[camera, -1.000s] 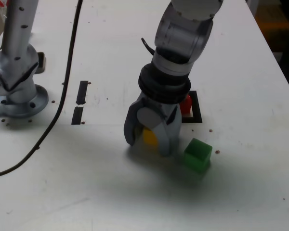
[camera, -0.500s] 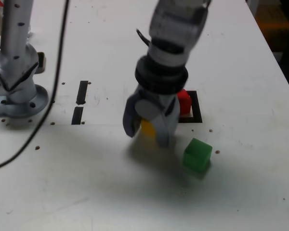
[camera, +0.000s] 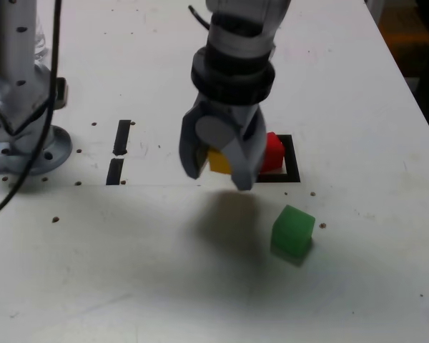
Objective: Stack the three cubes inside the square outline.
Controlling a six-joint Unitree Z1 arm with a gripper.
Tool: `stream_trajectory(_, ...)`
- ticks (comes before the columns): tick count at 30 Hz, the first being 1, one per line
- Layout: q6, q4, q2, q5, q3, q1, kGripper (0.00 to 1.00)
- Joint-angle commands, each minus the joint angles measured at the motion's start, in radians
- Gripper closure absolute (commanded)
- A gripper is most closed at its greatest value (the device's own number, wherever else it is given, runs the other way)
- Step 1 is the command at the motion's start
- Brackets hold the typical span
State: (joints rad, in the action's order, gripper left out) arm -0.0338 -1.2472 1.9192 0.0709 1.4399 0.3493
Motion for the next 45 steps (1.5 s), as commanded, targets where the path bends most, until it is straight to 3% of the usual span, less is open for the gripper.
stream_trajectory(1, 0.002, -0.016, -0.004, -0.012, 0.027, -0.009, 0.80)
stream_trajectory(12, -0.008, -0.043, 0.009, -0.045, 0.099, -0.082, 0.80)
stream_trajectory(32, -0.012, -0.044, 0.116, -0.048, 0.192, -0.169, 0.80)
stream_trajectory(45, -0.020, -0.037, 0.131, -0.057, 0.185, -0.190, 0.79)
